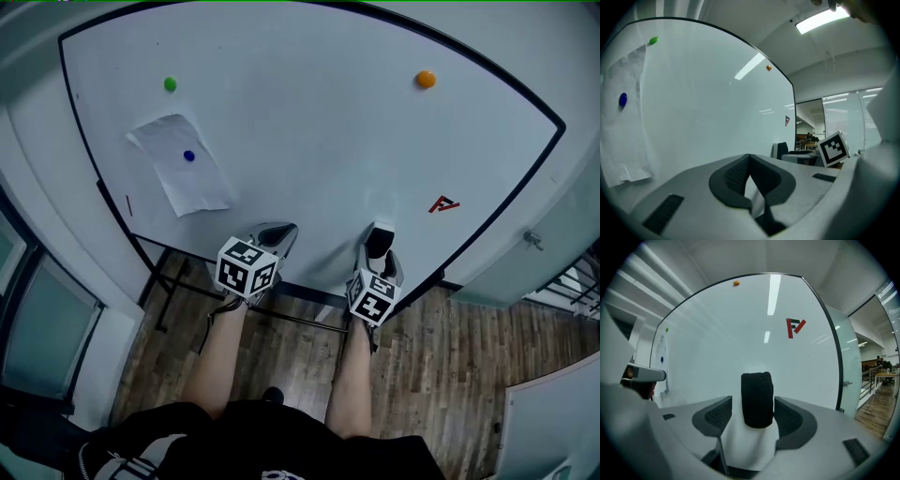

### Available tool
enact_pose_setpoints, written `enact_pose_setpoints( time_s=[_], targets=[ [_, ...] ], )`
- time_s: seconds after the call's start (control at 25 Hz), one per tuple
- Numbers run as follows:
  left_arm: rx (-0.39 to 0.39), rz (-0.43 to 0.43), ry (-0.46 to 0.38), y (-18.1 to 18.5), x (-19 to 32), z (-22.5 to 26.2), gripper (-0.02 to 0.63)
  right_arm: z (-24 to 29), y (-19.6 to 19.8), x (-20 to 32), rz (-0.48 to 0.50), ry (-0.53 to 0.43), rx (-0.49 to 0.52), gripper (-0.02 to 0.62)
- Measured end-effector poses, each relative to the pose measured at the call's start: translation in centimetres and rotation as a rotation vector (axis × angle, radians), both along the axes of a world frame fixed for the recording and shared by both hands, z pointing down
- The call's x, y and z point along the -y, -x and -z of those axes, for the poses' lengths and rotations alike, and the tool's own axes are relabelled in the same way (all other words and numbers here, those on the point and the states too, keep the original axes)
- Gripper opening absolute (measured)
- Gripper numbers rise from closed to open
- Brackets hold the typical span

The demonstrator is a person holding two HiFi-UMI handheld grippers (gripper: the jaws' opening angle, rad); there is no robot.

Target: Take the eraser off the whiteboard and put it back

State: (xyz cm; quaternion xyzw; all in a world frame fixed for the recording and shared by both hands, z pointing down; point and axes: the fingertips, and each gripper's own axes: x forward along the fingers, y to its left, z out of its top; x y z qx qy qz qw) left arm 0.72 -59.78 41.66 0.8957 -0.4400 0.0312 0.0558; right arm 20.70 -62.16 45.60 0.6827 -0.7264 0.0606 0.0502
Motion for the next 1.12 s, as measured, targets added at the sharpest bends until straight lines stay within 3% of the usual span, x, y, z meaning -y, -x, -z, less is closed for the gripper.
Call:
enact_pose_setpoints(
  time_s=[0.32, 0.72, 0.84, 1.12],
  targets=[
    [-0.015, -0.014, -0.017, 2.6, -4.9, 0.4, 0.017, 0.8, 2.4, -5.3, 0.002, -0.019, 0.013, 0.273],
    [-0.025, 0.004, 0.012, 7.9, -13.6, -1.1, 0.017, 0.4, 8.4, -15.0, 0.08, -0.013, 0.035, 0.264],
    [-0.028, 0.008, 0.022, 9.4, -17.0, -1.6, 0.017, 0.4, 10.2, -18.8, 0.103, -0.014, 0.031, 0.232],
    [-0.029, 0.006, 0.038, 11.5, -24.4, -2.8, 0.017, 0.2, 12.6, -26.7, 0.124, -0.013, -0.002, 0.092]
  ],
)
